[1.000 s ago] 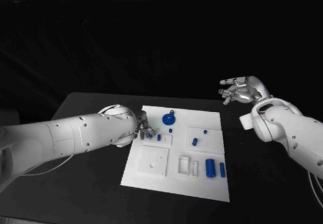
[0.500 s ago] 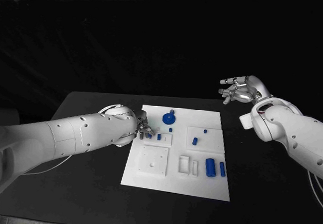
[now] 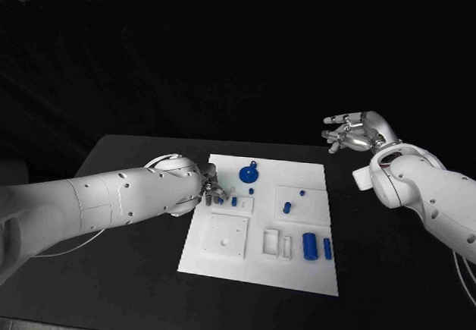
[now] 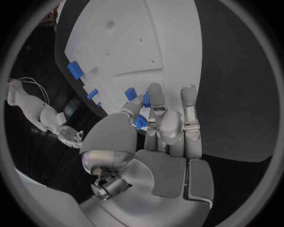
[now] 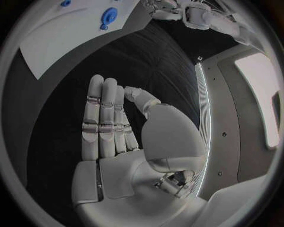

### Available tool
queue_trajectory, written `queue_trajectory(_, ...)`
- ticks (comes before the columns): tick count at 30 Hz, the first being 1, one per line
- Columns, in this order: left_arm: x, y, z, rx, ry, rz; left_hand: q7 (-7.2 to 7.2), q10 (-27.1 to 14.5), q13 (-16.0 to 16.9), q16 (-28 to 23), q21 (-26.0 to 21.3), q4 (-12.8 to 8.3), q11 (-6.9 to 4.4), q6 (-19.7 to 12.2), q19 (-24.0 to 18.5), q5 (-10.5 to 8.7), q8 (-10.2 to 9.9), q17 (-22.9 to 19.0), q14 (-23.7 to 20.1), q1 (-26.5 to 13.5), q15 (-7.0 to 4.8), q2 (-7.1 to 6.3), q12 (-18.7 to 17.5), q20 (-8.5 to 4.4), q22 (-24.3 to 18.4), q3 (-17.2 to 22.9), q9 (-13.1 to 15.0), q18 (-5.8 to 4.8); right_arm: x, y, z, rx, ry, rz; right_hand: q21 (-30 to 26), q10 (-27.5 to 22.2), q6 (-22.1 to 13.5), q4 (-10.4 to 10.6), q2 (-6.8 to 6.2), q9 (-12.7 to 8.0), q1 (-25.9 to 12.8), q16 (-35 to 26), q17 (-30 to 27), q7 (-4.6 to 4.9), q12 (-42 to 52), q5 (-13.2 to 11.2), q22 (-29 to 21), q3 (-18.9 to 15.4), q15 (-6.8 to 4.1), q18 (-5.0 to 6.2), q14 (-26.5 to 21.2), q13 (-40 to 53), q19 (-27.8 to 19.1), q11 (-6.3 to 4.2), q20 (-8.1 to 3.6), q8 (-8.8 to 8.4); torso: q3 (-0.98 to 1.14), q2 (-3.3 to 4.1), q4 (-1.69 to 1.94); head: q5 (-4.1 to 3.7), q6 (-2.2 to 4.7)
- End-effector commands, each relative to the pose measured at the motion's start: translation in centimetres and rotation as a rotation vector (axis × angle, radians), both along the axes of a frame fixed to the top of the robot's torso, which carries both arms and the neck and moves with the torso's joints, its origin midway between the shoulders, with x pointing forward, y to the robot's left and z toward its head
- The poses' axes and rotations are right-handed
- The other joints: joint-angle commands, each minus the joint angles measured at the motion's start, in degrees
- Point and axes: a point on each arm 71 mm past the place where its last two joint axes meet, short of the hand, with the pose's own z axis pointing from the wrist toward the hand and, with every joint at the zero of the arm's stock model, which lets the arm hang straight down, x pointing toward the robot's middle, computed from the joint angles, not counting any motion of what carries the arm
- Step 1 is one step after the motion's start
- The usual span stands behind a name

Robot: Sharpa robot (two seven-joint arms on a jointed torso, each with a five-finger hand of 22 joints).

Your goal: Assemble the parts on the task board

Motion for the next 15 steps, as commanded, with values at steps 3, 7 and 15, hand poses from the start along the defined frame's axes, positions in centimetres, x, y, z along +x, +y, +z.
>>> queue_trajectory(3,-0.39,-0.24,-0.63,0.025,0.035,-0.019,-1.46,2.46,-0.16,-0.19,-0.29,-0.33,-0.31,1.2,-0.03,-0.28,0.06,-0.02,-0.11,4.09,-0.29,3.39,0.04,0.5,0.92,-0.33,-0.19,0.62,-0.05,0.16,0.0,-0.006,-0.002,0.016,0.1,-0.39,0.27,0.09,0.01,0.08,-0.5,-0.17,0.03,0.11,0.31,0.33,-0.05,-0.27,0.19,-0.03,0.19,0.09,-0.13,0.05,0.01,-0.05,0.0,-0.01,0.02,-0.07,-0.17)
queue_trajectory(7,-0.58,-0.24,-0.83,0.044,0.052,-0.028,-1.36,2.47,-0.41,-0.08,-0.14,-0.64,-0.35,0.92,0.14,-3.05,0.0,0.11,-0.08,4.91,-0.3,3.72,0.11,0.56,1.0,-0.47,-0.96,0.77,-0.06,0.13,-0.03,-0.006,-0.002,0.016,0.1,-0.39,0.27,0.09,0.01,0.08,-0.5,-0.17,0.03,0.11,0.31,0.33,-0.05,-0.27,0.19,-0.03,0.19,0.09,-0.13,0.05,0.01,-0.05,-0.02,-0.02,0.01,-0.06,-0.15)
queue_trajectory(15,-0.68,-0.08,-0.97,0.06,0.063,-0.031,-1.25,2.46,-0.6,0.05,0.13,-0.29,-0.31,0.9,0.04,-4.58,0.05,0.23,-0.07,6.0,-0.2,4.2,0.19,0.81,0.99,-1.58,-3.27,1.04,-0.07,0.04,-0.07,-0.007,-0.002,0.014,0.07,-0.4,0.18,0.17,-0.01,0.07,-0.51,-0.17,0.04,0.11,0.34,0.45,-0.22,-0.25,0.2,-0.04,0.17,0.12,-0.07,0.04,0.01,-0.07,-0.01,-0.01,0.04,-0.09,-0.13)
